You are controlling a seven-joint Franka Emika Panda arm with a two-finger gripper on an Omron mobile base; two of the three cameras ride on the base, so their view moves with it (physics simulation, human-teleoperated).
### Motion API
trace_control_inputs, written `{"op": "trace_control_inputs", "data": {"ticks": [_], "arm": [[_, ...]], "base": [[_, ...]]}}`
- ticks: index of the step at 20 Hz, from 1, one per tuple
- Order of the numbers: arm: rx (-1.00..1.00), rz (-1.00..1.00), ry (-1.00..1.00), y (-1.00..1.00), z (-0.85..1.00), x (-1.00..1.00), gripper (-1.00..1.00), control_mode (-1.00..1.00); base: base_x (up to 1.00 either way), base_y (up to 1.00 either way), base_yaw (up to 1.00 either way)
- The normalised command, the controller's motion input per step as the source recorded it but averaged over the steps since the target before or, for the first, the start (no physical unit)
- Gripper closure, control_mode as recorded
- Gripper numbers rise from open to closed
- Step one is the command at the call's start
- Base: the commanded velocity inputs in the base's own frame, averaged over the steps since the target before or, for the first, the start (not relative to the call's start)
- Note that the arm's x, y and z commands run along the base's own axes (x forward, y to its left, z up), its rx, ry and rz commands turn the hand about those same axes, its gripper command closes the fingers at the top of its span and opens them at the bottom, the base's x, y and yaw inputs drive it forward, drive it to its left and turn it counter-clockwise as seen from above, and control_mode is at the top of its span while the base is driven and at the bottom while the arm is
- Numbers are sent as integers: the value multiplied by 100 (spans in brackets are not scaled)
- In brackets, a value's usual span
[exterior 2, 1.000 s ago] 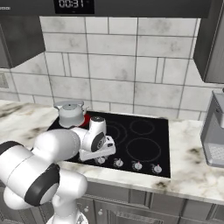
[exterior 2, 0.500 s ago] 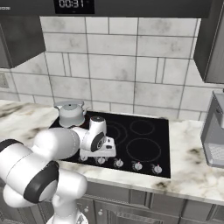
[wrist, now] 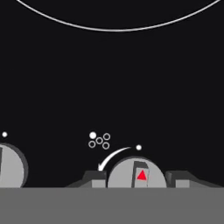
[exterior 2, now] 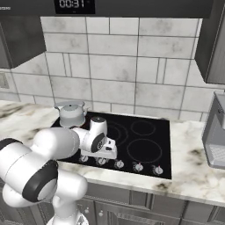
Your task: The kettle is done boiling. Turn off the stove, then wait for 300 timesteps before moving the kettle to the dining table.
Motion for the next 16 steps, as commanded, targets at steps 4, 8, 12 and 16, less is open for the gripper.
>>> {"op": "trace_control_inputs", "data": {"ticks": [4, 8, 12, 16], "arm": [[0, -15, 0, 0, -2, -7, -100, -100], [0, -5, 0, 0, 1, -4, -100, -100], [0, -8, 0, 5, 19, -8, -100, -100], [-2, -10, 0, 2, 40, -2, -100, -100]], "base": [[0, 0, 0], [0, 0, 0], [0, 0, 0], [0, 0, 0]]}}
